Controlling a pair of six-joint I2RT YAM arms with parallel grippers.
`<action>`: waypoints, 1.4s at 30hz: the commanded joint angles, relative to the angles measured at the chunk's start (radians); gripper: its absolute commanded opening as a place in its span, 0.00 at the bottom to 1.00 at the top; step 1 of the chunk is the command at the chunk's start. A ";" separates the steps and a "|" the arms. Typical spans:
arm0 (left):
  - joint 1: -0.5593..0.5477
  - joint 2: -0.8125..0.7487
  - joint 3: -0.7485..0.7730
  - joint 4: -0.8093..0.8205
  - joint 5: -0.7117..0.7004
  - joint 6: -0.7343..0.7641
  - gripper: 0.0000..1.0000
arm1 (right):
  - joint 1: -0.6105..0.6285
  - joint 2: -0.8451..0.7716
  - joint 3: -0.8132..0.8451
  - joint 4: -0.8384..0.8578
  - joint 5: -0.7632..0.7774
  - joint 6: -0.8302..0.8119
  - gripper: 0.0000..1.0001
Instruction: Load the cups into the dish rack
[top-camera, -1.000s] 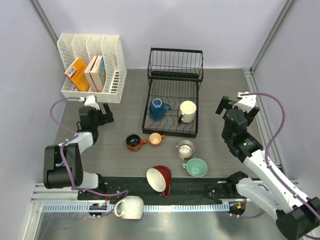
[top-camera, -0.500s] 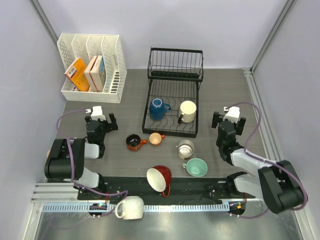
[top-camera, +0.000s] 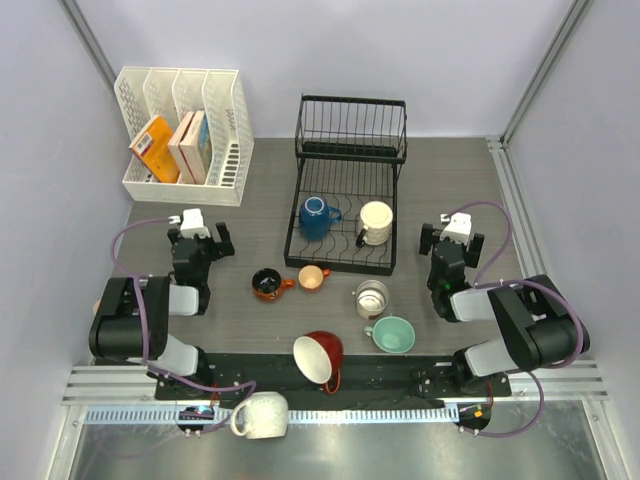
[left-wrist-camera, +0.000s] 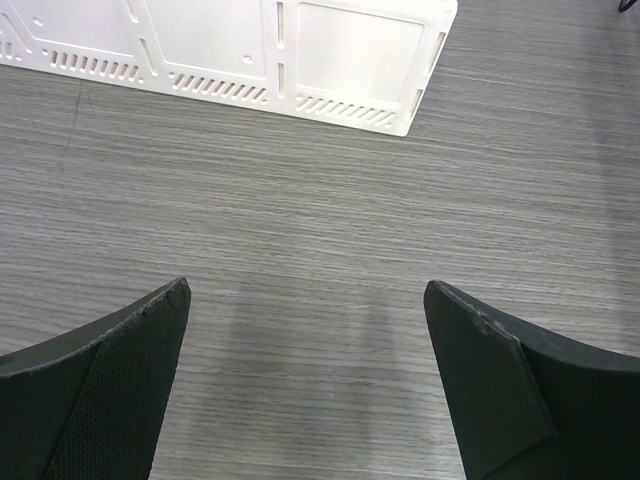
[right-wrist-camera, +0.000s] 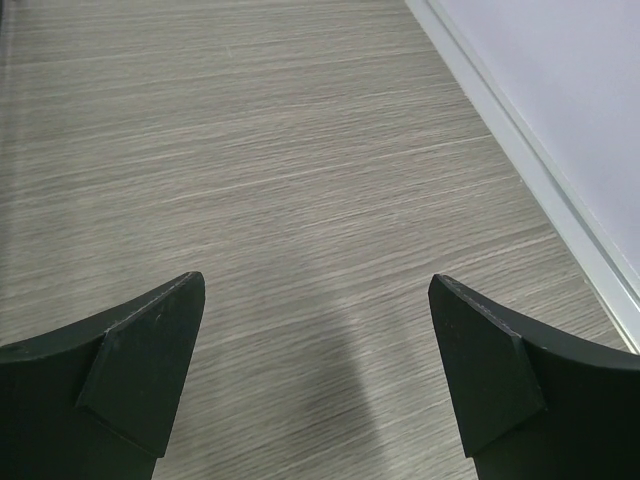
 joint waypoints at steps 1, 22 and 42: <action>0.002 0.001 0.027 0.033 -0.017 0.015 1.00 | -0.030 0.027 0.007 0.153 0.049 0.013 1.00; 0.002 0.001 0.033 0.019 0.007 0.023 1.00 | -0.162 0.073 0.051 0.097 -0.100 0.127 1.00; 0.002 0.040 0.013 0.145 -0.007 0.018 1.00 | -0.162 0.073 0.051 0.097 -0.100 0.125 1.00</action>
